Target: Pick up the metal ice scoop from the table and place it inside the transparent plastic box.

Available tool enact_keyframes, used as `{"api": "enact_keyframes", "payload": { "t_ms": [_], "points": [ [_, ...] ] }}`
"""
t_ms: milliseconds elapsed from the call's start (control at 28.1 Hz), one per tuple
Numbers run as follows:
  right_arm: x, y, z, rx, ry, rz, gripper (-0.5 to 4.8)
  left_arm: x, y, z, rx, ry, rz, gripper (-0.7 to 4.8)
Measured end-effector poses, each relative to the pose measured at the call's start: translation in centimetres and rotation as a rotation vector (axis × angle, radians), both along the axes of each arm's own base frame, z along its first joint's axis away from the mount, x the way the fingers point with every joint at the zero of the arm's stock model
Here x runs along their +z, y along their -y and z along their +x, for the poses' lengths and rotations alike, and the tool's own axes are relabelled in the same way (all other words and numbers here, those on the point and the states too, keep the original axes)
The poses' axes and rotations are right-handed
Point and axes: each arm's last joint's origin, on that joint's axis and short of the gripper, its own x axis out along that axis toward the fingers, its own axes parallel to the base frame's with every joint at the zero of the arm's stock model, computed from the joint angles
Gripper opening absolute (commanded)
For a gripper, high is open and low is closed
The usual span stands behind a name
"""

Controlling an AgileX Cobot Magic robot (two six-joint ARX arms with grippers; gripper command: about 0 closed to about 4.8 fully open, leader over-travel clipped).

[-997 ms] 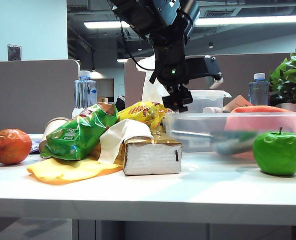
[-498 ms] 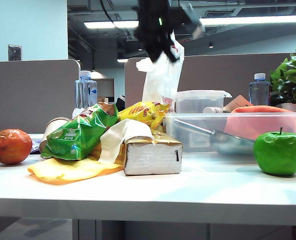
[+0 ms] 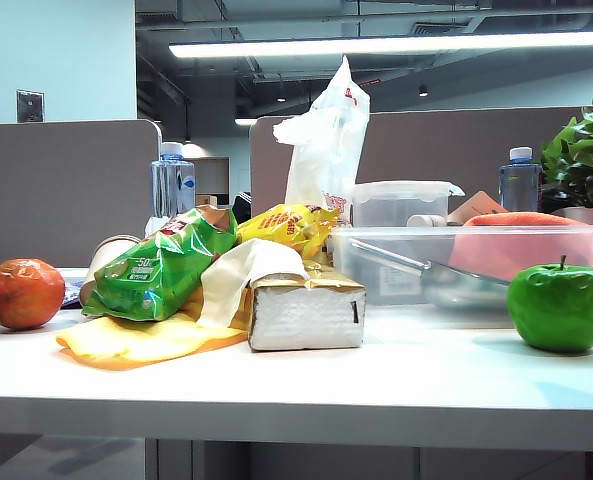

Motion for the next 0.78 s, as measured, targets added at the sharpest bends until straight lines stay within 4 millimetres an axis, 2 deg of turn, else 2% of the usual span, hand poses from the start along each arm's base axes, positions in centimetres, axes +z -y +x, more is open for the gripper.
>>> {"api": "enact_keyframes", "payload": {
  "t_ms": [178,320,463,569,676,783],
  "points": [
    [0.0,0.6,0.1,-0.064,-0.001,0.000,-0.01,3.2,-2.7,-7.3,-0.109,0.088,-0.145,-0.06],
    [0.0,1.4,0.2,-0.143,-0.001,0.000,-0.01,3.1,-4.5,-11.6,-0.158,0.105,-0.189,-0.06],
    [0.0,2.3,0.3,-0.234,-0.001,0.000,-0.01,1.2,-6.6,-14.7,-0.171,0.070,-0.244,-0.06],
    [0.0,2.8,0.3,-0.289,-0.001,0.000,-0.01,-1.0,-8.2,-16.4,-0.131,0.056,-0.253,-0.06],
    [0.0,2.8,0.3,-0.301,-0.002,0.000,-0.01,-4.0,-9.9,-17.7,-0.088,0.044,-0.234,-0.06],
    [0.0,2.8,0.3,-0.299,-0.002,0.000,-0.01,-6.6,-11.9,-18.8,-0.134,0.005,-0.283,-0.06]
  ]
}}
